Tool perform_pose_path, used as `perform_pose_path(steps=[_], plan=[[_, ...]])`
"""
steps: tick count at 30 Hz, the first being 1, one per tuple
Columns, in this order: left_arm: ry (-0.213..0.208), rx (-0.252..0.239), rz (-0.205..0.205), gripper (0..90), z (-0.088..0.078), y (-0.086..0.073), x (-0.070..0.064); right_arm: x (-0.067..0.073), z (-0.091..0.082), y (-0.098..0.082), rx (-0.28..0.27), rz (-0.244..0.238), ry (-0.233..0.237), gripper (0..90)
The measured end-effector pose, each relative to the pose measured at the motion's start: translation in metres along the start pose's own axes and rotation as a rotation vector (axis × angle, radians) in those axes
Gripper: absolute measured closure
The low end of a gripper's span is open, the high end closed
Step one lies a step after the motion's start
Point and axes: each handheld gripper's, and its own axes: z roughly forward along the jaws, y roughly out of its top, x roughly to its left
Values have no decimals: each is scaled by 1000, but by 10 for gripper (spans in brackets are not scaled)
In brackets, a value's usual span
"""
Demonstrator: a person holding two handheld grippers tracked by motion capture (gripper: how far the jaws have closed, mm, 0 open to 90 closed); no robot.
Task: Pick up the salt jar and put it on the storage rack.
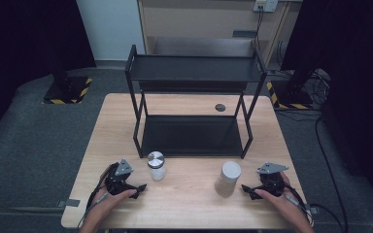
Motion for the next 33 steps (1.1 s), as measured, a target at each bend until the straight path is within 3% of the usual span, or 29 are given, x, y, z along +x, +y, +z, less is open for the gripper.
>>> perform_pose_path(steps=[14,33], plan=[[5,-11,15,12,-1,2,-5,0,0,0,0,0,0,13],[5,-71,54,10,-3,19,-27,0,0,0,0,0,0,13]])
